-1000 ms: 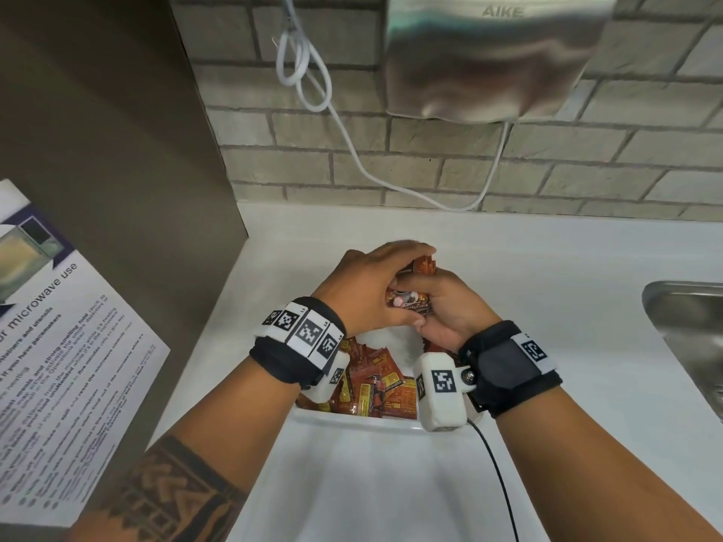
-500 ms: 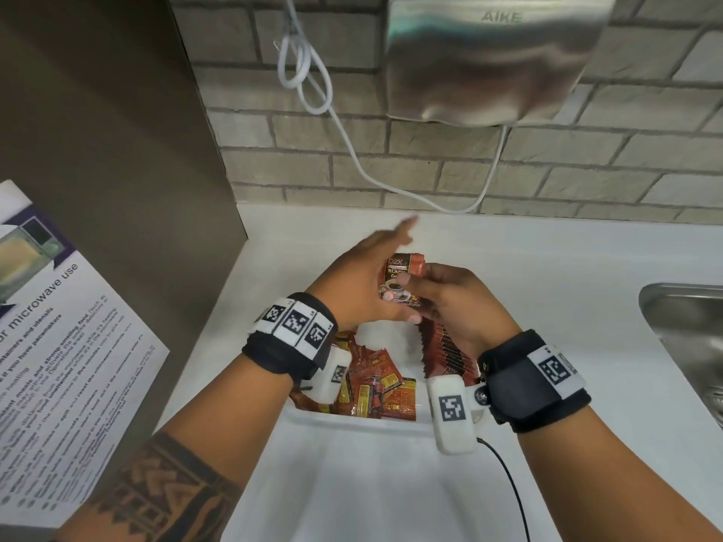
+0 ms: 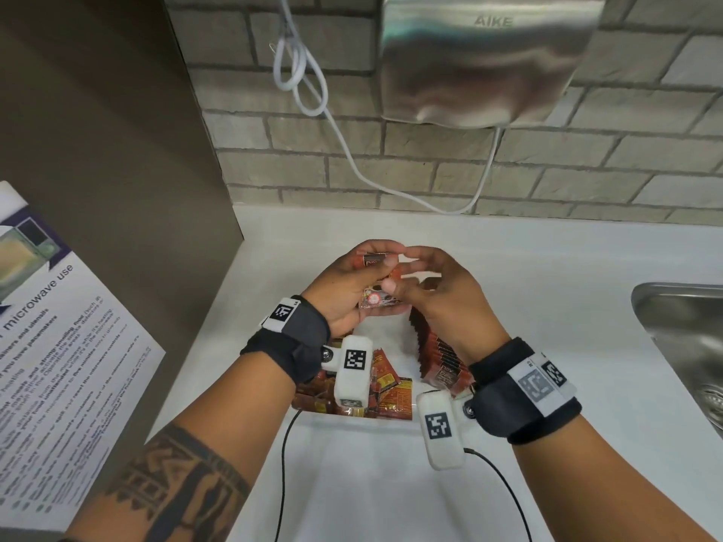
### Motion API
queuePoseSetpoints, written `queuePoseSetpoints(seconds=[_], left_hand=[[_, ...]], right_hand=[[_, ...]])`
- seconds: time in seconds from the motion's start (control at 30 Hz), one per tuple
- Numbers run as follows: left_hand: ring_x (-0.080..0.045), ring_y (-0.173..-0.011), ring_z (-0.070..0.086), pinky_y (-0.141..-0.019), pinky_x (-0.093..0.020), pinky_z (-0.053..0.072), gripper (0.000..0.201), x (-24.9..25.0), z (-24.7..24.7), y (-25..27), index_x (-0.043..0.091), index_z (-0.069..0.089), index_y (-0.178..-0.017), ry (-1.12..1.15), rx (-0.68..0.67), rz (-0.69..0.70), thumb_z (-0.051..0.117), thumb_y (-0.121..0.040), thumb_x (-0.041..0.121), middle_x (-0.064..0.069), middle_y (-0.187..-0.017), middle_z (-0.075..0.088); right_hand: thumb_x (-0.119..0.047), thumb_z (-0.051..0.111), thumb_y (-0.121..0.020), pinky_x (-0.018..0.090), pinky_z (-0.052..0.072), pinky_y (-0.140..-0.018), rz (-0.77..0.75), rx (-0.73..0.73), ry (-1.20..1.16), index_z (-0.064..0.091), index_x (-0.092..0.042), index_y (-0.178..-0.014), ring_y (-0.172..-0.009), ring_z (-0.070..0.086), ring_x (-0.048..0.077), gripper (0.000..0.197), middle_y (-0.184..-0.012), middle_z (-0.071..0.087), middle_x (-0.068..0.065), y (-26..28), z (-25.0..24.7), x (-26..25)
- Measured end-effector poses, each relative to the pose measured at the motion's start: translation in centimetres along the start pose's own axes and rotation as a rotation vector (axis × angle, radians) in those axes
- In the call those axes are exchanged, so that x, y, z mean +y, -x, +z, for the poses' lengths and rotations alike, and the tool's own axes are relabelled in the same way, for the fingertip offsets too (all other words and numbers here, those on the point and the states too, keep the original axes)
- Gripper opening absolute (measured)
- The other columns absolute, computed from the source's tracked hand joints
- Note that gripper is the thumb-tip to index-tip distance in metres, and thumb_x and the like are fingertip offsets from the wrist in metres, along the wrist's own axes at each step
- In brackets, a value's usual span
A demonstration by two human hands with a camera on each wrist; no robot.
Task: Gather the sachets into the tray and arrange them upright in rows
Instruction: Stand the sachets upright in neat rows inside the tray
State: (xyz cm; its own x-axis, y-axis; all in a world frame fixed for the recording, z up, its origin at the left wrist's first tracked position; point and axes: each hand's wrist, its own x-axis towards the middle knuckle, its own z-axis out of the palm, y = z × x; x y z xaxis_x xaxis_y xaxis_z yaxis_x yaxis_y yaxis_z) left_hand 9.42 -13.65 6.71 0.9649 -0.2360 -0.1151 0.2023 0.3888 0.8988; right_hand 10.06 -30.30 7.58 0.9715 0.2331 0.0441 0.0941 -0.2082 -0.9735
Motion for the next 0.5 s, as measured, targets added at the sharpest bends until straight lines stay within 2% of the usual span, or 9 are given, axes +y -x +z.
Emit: queuePoseSetpoints(seconds=[0.07, 0.13, 0.17, 0.23, 0.3, 0.4, 0.43, 0.5], left_hand=[[-0.027, -0.092, 0.069, -0.074, -0.042, 0.061, 0.026, -0.2, -0.6, 0.0, 0.013, 0.057, -0.126, -0.064, 0.032, 0.019, 0.058, -0.100, 0.016, -0.016, -0.103, 0.069], [-0.021, -0.081, 0.066, -0.067, -0.038, 0.060, 0.029, -0.4, -0.9, 0.0, 0.012, 0.058, -0.125, -0.127, 0.023, 0.031, 0.064, -0.096, 0.014, -0.009, -0.096, 0.066], [-0.019, -0.081, 0.065, -0.065, -0.036, 0.059, 0.033, -0.5, -0.9, -0.1, 0.011, 0.059, -0.124, -0.152, 0.025, 0.038, 0.068, -0.092, 0.014, -0.007, -0.097, 0.066], [-0.017, -0.087, 0.067, -0.068, -0.033, 0.057, 0.038, -0.7, -0.9, -0.1, 0.010, 0.061, -0.119, -0.187, 0.035, 0.058, 0.074, -0.083, 0.013, -0.004, -0.099, 0.071], [-0.016, -0.091, 0.069, -0.075, -0.031, 0.055, 0.034, -0.8, -0.8, -0.2, 0.013, 0.063, -0.113, -0.225, 0.042, 0.079, 0.075, -0.081, 0.010, 0.000, -0.098, 0.074], [-0.017, -0.093, 0.068, -0.084, -0.034, 0.054, 0.033, -0.9, -0.8, -0.1, 0.016, 0.065, -0.107, -0.266, 0.047, 0.110, 0.078, -0.078, 0.008, -0.003, -0.097, 0.074], [-0.017, -0.091, 0.068, -0.082, -0.033, 0.054, 0.034, -0.9, -0.7, -0.1, 0.016, 0.064, -0.108, -0.279, 0.044, 0.121, 0.078, -0.079, 0.005, -0.003, -0.097, 0.073], [-0.015, -0.083, 0.067, -0.069, -0.032, 0.057, 0.040, -0.7, -0.7, -0.1, 0.015, 0.062, -0.112, -0.316, 0.025, 0.123, 0.077, -0.080, -0.003, 0.001, -0.095, 0.072]], right_hand=[[-0.034, 0.079, -0.084, 0.021, 0.049, -0.074, -0.058, 0.102, 0.133, 0.066, -0.028, -0.115, -0.086, 0.063, 0.009, 0.034, -0.108, 0.065, -0.007, -0.3, -0.5, -0.3], [-0.028, 0.074, -0.090, 0.024, 0.050, -0.077, -0.091, 0.079, 0.141, 0.071, -0.023, -0.104, -0.083, 0.066, 0.009, 0.015, -0.097, 0.071, -0.005, -0.7, -1.1, -1.0], [-0.023, 0.072, -0.091, 0.025, 0.053, -0.078, -0.085, 0.034, 0.145, 0.073, -0.019, -0.100, -0.082, 0.069, 0.010, 0.010, -0.092, 0.074, -0.003, -0.9, -1.4, -1.4], [-0.019, 0.073, -0.090, 0.026, 0.054, -0.078, -0.033, -0.060, 0.182, 0.073, -0.016, -0.098, -0.077, 0.071, 0.014, 0.009, -0.085, 0.076, 0.003, -1.4, -1.8, -2.1], [-0.019, 0.076, -0.088, 0.022, 0.053, -0.074, 0.019, -0.126, 0.237, 0.073, -0.016, -0.098, -0.075, 0.071, 0.013, 0.011, -0.083, 0.076, 0.006, -2.0, -2.2, -2.5], [-0.009, 0.077, -0.085, 0.010, 0.048, -0.062, 0.045, -0.186, 0.295, 0.074, -0.016, -0.094, -0.068, 0.068, 0.002, 0.011, -0.084, 0.076, 0.005, -2.6, -2.4, -2.7], [-0.005, 0.075, -0.085, 0.007, 0.045, -0.057, 0.049, -0.196, 0.297, 0.074, -0.013, -0.094, -0.063, 0.065, -0.002, 0.012, -0.083, 0.075, 0.004, -2.7, -2.4, -2.8], [-0.001, 0.073, -0.086, 0.005, 0.042, -0.052, 0.038, -0.185, 0.274, 0.074, -0.009, -0.096, -0.056, 0.061, -0.005, 0.013, -0.080, 0.072, 0.005, -2.9, -2.5, -3.0]])
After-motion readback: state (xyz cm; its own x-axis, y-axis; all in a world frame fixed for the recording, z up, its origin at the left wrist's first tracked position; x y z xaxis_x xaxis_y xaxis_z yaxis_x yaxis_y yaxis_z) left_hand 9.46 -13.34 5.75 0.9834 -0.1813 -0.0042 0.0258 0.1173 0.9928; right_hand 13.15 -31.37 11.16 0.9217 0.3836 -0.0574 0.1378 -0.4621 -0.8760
